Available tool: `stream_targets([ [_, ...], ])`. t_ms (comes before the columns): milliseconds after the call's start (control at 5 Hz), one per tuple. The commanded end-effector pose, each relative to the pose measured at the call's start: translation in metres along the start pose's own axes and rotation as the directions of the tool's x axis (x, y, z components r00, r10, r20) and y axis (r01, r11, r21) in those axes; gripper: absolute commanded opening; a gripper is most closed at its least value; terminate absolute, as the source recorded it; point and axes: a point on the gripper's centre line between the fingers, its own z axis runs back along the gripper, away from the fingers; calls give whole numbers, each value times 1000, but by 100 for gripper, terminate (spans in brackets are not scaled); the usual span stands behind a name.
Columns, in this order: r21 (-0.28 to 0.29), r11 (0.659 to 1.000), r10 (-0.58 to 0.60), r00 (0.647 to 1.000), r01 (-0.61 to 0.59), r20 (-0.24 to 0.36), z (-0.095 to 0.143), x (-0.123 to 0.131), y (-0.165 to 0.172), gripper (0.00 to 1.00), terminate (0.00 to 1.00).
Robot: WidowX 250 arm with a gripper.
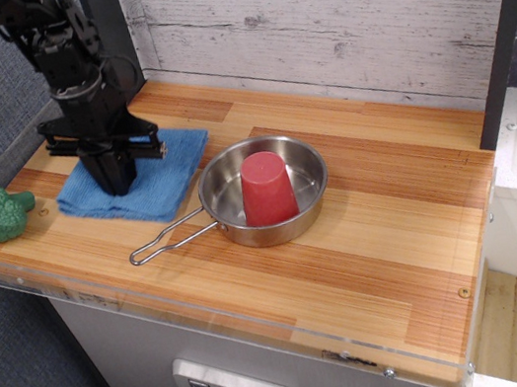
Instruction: Press the blue table cloth.
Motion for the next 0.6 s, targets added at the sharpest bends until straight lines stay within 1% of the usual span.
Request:
stream_targets([
  [0,-9,997,-75,995,74,-65,-11,20,-14,0,0],
  [200,-37,988,-154,985,151,-80,-14,29,-21,0,0],
  [400,-61,979,-201,974,196,-103,-16,38,-30,0,0],
])
